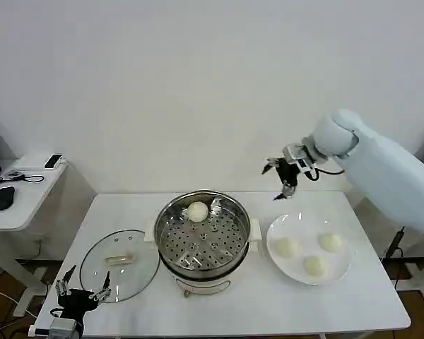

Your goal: Take steamed baozi put them in steamer then cover it.

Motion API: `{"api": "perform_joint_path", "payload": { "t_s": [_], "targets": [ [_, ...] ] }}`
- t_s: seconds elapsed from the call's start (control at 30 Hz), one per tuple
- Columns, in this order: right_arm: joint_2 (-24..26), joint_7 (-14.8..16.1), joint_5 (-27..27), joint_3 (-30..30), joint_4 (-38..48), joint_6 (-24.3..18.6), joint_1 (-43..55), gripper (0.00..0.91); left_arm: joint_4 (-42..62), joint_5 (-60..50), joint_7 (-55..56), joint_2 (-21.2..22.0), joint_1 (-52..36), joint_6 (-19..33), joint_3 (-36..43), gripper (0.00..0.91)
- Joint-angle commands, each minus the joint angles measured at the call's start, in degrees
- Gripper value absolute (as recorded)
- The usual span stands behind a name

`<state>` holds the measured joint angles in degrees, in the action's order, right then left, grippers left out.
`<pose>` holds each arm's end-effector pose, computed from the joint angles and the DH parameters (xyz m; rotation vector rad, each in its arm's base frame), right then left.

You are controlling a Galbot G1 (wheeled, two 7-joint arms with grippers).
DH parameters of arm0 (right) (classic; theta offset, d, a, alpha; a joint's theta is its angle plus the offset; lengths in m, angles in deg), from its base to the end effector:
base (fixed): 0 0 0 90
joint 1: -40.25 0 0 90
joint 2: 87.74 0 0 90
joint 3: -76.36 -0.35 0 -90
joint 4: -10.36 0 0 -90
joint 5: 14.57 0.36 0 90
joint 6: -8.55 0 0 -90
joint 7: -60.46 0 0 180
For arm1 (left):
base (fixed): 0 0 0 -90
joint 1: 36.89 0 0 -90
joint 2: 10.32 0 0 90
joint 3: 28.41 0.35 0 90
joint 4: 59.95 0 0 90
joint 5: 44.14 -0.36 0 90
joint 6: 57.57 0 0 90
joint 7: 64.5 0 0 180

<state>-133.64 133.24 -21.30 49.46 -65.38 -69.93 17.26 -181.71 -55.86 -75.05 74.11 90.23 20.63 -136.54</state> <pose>0.5510 -0.0818 -0.0623 1.4230 -1.5342 1.5000 0.1411 0.1104 -0.2956 0.0929 -2.7440 -0.5768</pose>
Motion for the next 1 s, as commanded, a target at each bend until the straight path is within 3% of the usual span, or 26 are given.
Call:
{"api": "perform_joint_path", "payload": {
  "t_s": [0.03, 0.4, 1.0],
  "targets": [
    [2.3, 0.1, -0.8, 0.1, 2.2, 5.8, -4.2, 0.907, -0.4, -0.1, 0.0, 0.0, 0.0, 0.0, 0.2, 0.907],
    [-2.4, -0.1, -4.3, 0.1, 6.9, 5.4, -9.0, 0.907, -0.4, -1.1, -0.9, 0.1, 0.4, -0.1, 0.9, 0.907],
    [-4.0, 0.2, -4.9, 2.4, 10.6, 5.1, -10.4, 0.907, 1.3, -0.7, -1.2, -0.7, -1.1, -0.2, 0.6, 0.907]
  ]
}}
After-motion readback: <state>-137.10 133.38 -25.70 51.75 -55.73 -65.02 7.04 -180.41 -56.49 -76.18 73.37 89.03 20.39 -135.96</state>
